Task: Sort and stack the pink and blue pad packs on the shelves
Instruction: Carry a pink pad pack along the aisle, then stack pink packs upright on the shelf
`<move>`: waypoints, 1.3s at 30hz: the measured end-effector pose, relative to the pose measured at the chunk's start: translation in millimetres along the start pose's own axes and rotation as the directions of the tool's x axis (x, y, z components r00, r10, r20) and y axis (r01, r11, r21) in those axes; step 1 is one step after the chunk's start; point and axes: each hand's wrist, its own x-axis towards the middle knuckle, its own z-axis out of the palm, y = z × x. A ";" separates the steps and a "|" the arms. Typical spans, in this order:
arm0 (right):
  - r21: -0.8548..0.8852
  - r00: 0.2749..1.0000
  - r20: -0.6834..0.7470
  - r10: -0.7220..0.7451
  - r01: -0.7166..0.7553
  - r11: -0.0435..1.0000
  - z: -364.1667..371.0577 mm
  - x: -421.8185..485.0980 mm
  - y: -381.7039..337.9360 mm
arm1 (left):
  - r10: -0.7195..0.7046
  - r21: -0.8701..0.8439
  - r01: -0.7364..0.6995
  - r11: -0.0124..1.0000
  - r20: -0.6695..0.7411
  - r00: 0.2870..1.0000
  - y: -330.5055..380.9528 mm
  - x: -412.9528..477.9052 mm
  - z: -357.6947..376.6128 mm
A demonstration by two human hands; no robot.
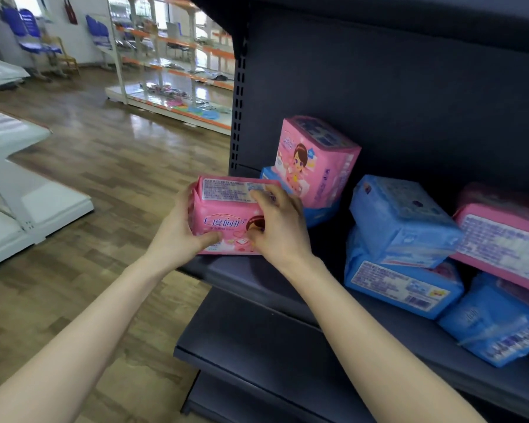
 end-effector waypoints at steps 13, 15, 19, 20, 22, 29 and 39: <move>-0.001 0.990 -0.096 0.106 -0.107 0.994 22.3 22.5 -15.8 | 0.036 0.118 -0.036 0.992 0.006 0.999 -1.8 39.8 -10.6; 0.009 0.988 -0.115 0.100 -0.100 0.995 23.0 20.5 -15.2 | 0.050 0.230 -0.045 0.972 -0.012 0.999 2.8 40.0 -8.5; 0.067 0.977 -0.176 0.124 -0.113 0.991 16.5 12.0 -10.8 | 0.162 0.451 -0.126 0.883 -0.042 0.986 19.5 35.1 -1.6; 0.081 0.970 -0.212 0.123 -0.108 0.991 14.0 9.4 -8.7 | 0.246 0.503 -0.188 0.843 -0.050 0.968 24.1 33.6 1.6; 0.092 0.935 -0.335 0.121 -0.096 0.991 10.5 4.1 -3.8 | 0.414 0.529 -0.339 0.778 -0.026 0.910 31.4 32.8 9.7; -0.071 0.824 -0.547 0.147 -0.221 0.973 -5.2 -13.5 21.7 | 0.539 0.095 -0.548 0.831 0.105 0.836 71.9 18.0 65.8; -0.386 0.764 -0.597 0.245 -0.541 0.748 -55.2 -41.9 38.7 | 0.284 -0.232 -0.210 0.950 0.363 0.887 85.5 16.3 131.1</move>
